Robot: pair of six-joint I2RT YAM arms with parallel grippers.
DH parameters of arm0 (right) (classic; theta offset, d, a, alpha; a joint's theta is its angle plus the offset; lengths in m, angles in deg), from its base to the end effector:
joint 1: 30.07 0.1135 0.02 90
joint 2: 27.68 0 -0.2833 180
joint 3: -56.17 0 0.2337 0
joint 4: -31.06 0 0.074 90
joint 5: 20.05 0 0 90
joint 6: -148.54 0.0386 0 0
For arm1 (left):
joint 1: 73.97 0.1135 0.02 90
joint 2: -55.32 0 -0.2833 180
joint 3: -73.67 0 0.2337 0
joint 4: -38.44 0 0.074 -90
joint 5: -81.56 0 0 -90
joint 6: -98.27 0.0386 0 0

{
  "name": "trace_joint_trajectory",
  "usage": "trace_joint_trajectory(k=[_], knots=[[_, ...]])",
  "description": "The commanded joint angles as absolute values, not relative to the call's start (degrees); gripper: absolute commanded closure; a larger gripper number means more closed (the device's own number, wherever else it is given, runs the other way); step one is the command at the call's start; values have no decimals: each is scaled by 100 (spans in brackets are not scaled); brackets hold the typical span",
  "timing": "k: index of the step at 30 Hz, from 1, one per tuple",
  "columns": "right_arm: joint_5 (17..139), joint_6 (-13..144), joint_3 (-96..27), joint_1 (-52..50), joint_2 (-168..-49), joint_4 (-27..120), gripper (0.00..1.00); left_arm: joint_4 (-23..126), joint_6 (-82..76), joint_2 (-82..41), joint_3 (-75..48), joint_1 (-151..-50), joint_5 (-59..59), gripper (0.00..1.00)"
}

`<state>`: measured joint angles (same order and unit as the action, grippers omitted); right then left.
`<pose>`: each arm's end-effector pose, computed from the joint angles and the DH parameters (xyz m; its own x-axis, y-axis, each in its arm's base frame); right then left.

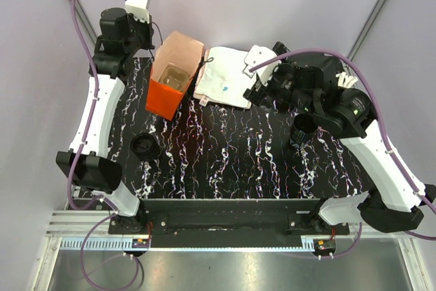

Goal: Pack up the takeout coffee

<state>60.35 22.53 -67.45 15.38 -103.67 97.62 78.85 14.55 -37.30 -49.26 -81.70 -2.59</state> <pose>0.1554 0.1486 0.5247 0.1640 -0.6598 -0.7334 -0.6127 0.5145 -0.5999 0.3417 -0.0504 0.4947 -0.1472 0.1298 -0.9806 0.2508 0.9638 0.0899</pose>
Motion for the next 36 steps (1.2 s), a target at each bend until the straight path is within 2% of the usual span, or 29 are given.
trace_joint_trajectory(k=[1,17,24,26,31,32,35,36], knots=[[5976,2356,-6936,1458,-10423,9489,0,7353,1301,-3872,-5423,-7978,-27,100],[6011,2400,-6953,1352,-10599,9472,0,7335,1143,-4707,-5995,-7468,255,100],[6055,2444,-6945,1317,-10599,9472,0,7213,1187,-4629,-5645,-7406,273,99],[6064,2427,-6927,1317,-10599,9472,0,7055,1248,-4506,-5407,-7222,246,88],[6090,2444,-6953,1308,-10634,9472,0,6913,1354,-4312,-4949,-6950,149,78],[6099,2453,-6962,1308,-10661,9481,0,6922,1337,-4312,-4940,-6906,141,70],[6108,2470,-7006,1308,-10687,9472,0,6887,1231,-4277,-4949,-6704,184,64],[6108,2471,-7015,1300,-10696,9481,0,6878,1170,-4233,-4958,-6659,237,57]])
